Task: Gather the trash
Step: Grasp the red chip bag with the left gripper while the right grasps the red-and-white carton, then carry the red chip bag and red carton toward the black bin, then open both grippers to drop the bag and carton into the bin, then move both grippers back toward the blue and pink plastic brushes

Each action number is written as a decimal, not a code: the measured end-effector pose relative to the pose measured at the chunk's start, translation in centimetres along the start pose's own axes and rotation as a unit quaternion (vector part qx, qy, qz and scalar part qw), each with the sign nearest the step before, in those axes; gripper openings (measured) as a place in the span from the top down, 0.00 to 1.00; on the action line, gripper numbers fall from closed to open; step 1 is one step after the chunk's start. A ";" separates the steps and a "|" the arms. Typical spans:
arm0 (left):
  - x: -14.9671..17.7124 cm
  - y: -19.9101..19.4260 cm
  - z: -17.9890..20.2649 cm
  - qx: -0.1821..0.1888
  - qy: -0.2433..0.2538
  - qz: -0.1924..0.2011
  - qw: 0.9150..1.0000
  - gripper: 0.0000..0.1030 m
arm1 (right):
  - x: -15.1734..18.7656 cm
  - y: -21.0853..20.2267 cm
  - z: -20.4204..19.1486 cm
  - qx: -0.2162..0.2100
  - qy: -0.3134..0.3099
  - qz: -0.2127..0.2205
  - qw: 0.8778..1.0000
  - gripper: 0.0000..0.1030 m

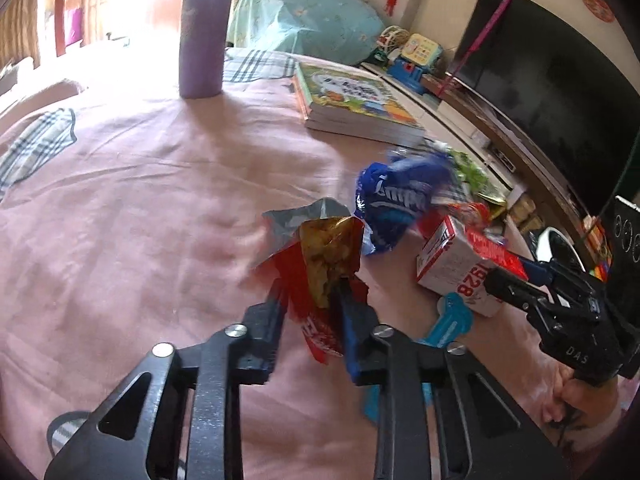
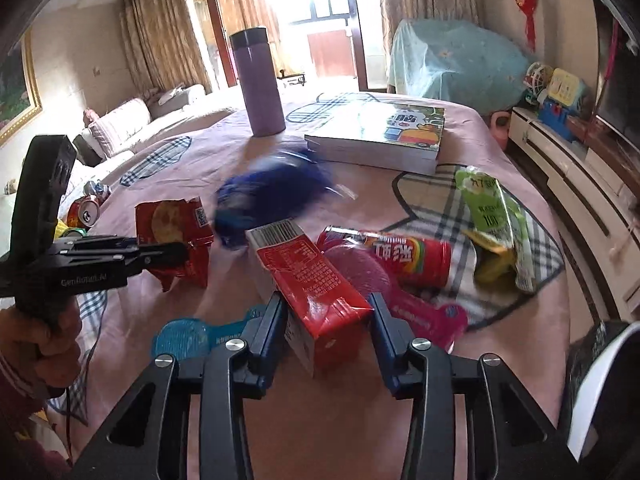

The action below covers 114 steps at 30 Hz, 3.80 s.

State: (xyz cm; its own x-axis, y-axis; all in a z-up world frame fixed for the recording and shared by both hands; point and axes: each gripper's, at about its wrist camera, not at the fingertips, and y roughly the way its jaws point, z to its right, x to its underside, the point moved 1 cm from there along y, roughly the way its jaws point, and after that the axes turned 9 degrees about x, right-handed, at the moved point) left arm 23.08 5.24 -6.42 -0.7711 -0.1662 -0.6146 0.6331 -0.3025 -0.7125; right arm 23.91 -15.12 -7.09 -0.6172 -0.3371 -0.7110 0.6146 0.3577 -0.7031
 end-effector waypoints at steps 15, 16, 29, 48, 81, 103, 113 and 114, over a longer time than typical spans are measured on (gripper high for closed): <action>4.6 -4.0 7.8 0.079 0.064 -0.005 0.995 0.81 | 5.6 -7.7 2.2 0.043 0.111 0.032 0.992 0.66; 4.7 -4.2 8.3 0.083 0.069 -0.005 0.994 0.81 | 6.0 -8.2 2.7 0.047 0.121 0.034 0.991 0.66; 6.4 -3.3 13.6 0.119 0.114 -0.029 0.986 0.81 | 10.1 -11.8 5.5 0.075 0.185 0.048 0.979 0.66; 5.8 -0.7 23.0 0.175 0.187 -0.053 0.965 0.81 | 12.5 -18.5 13.7 0.153 0.267 0.093 0.947 0.67; 2.4 8.0 32.7 0.187 0.222 -0.103 0.951 0.81 | 11.4 -17.1 21.1 0.198 0.284 0.074 0.935 0.68; 2.5 6.5 30.2 0.168 0.211 -0.084 0.959 0.33 | 11.6 -16.3 21.8 0.188 0.303 0.073 0.931 0.39; 4.3 2.1 23.9 0.144 0.184 -0.056 0.971 0.30 | 10.5 -16.4 16.0 0.150 0.281 0.099 0.943 0.11; 4.5 1.6 23.2 0.143 0.184 -0.054 0.971 0.30 | 10.4 -16.2 15.3 0.147 0.276 0.098 0.945 0.11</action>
State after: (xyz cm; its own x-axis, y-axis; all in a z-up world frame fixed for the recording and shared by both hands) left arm 19.06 -17.77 -2.45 -0.7226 0.2113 -0.6581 0.4649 -0.5560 -0.6890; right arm 15.05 -37.73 -3.27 -0.5895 0.2454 -0.7696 0.8036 0.0824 -0.5894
